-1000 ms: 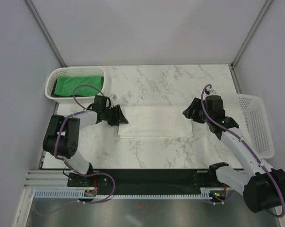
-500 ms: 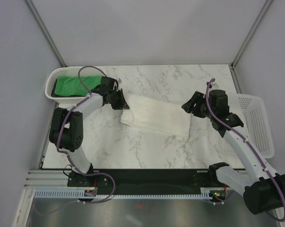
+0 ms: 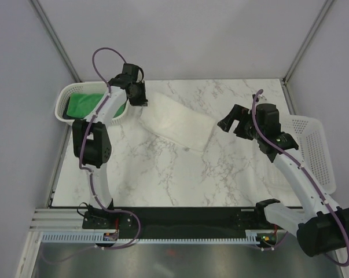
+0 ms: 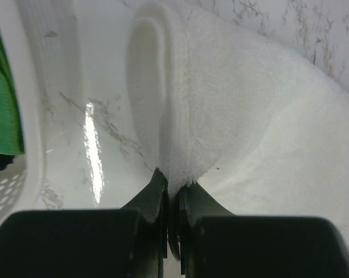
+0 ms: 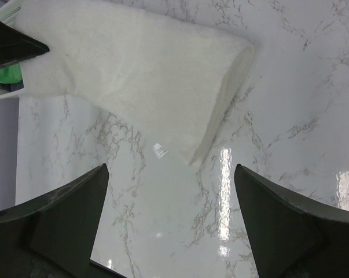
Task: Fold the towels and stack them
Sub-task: Neatly place the folded towel into the bin
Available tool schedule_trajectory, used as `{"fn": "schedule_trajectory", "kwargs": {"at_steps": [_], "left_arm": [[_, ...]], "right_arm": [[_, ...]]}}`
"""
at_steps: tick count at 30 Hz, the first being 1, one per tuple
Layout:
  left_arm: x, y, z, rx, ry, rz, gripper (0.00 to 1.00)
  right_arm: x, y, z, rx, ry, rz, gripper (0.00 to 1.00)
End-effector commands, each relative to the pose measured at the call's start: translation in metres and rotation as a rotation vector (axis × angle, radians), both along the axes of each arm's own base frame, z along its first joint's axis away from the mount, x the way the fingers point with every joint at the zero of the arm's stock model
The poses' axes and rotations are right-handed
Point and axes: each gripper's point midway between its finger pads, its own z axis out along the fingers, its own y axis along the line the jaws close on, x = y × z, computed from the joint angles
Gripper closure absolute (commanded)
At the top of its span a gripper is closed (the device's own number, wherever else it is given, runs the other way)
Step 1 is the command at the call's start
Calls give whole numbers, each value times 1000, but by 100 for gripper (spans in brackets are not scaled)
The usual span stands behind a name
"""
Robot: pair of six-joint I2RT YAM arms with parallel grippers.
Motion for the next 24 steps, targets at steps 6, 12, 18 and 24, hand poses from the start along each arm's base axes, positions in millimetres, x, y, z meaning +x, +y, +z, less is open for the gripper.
{"fn": "schedule_trajectory", "kwargs": {"at_steps": [6,12,18,24], "left_arm": [[34,98,45,182,-72,124,98],[48,153,62,247,-113,202,98],[67,226,60,298,-149,311,98],[67,284,53,466,-132,369,98]], "right_arm": [[17,-2,9,-44,-40,5,2],[22,-2,-6,-75,-16,23,2],[27,-4,-19,-104,1,26,2],[28,-4,-32,-116,21,32,2]]}}
